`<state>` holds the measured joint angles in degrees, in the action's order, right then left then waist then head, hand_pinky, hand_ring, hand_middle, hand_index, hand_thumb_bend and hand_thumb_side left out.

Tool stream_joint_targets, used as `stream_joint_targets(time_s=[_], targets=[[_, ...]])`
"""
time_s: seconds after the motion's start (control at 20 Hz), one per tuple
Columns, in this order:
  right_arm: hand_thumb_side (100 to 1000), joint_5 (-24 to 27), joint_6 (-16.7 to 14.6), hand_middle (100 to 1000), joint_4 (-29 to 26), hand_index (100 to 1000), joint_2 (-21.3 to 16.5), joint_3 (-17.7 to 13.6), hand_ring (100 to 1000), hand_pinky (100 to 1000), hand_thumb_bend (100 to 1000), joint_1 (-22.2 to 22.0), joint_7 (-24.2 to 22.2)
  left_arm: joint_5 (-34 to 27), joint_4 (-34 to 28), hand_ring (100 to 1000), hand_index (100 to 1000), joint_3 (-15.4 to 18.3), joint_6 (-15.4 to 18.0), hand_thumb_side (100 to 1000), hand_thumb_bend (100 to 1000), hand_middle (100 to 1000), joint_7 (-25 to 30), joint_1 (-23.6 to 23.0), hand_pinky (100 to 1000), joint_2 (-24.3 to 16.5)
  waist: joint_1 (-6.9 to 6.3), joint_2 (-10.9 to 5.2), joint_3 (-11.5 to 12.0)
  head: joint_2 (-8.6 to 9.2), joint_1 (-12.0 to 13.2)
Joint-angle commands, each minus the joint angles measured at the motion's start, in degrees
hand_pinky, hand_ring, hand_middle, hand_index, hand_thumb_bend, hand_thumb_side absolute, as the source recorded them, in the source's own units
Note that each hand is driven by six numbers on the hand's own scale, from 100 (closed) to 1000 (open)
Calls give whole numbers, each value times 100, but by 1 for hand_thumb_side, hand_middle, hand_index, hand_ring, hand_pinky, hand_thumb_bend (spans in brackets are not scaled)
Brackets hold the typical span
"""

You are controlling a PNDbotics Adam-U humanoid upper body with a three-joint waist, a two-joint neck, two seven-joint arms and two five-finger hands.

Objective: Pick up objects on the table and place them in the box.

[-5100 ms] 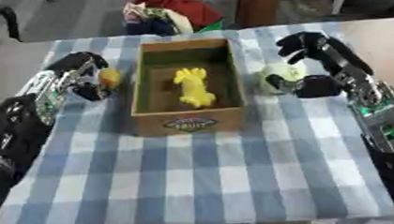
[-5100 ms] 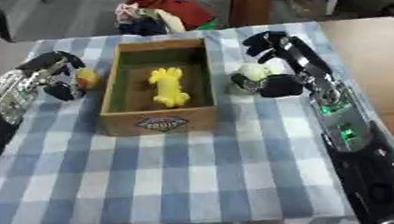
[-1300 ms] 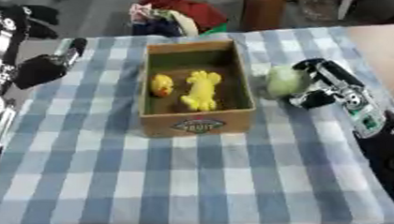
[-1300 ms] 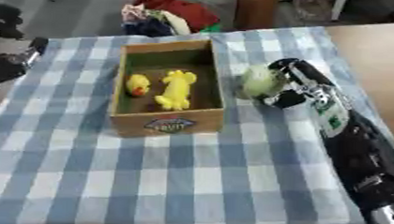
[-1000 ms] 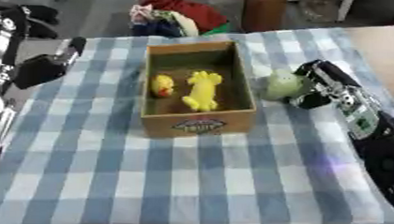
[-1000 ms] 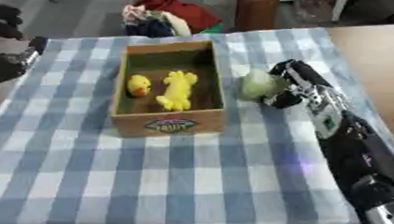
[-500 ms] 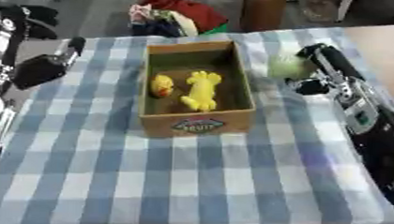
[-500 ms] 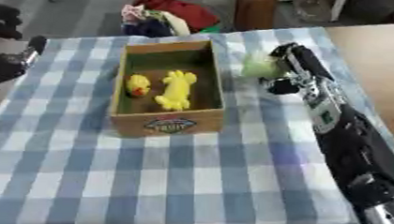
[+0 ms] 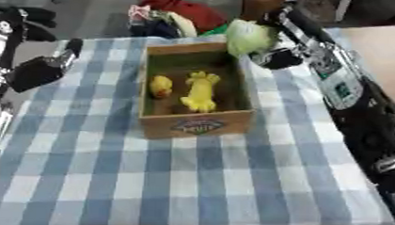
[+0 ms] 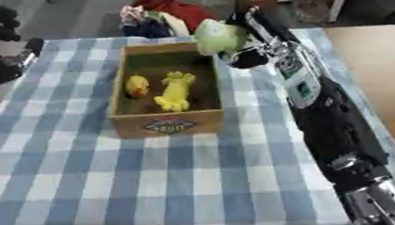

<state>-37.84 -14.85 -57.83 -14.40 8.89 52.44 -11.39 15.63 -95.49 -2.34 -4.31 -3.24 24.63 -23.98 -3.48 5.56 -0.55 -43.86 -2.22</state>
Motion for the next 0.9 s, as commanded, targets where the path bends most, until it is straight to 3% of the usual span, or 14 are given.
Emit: stream_joint_targets(time_s=[0.05,0.25,0.35,0.4,0.5,0.7,0.85,0.9], targets=[[100,-142,-141,339,184,420,213,26,571,616,132,220,-195,-30,-115,598,748,2,13,247,425,621,37,56,719,-53,8,-101,33,-26,-58],[100,-443,-265,354,565,464,574,-8,576,618,174,256,-296,-40,-117,598,748,-28,25,248,425,621,69,81,719,-13,-3,-85,93,-26,-119],[100,-576,-293,429,695,595,707,-21,607,638,320,233,-338,-44,-117,598,748,-37,29,248,424,622,82,81,719,0,-10,-78,111,-26,-140],[185,-634,-310,556,738,762,754,-19,661,659,484,225,-373,-46,-115,598,748,-38,29,248,424,621,84,80,719,4,-11,-74,118,-24,-148],[309,-747,-329,755,776,880,805,-19,744,682,553,221,-454,-52,-111,598,748,-35,28,247,423,621,79,75,719,10,-7,-70,121,-18,-160],[407,-996,-172,858,564,925,763,-72,783,686,618,231,-96,-62,-101,598,749,-28,29,248,422,621,59,62,719,14,7,-63,104,-6,-161],[426,-1193,39,866,295,916,690,-78,783,684,625,215,442,-66,-96,598,749,-12,29,247,418,621,33,50,719,13,18,-55,83,8,-150],[396,-1205,84,846,205,898,667,-82,772,675,599,197,581,-65,-96,598,748,-4,28,246,415,621,21,46,719,11,19,-52,76,14,-142]])
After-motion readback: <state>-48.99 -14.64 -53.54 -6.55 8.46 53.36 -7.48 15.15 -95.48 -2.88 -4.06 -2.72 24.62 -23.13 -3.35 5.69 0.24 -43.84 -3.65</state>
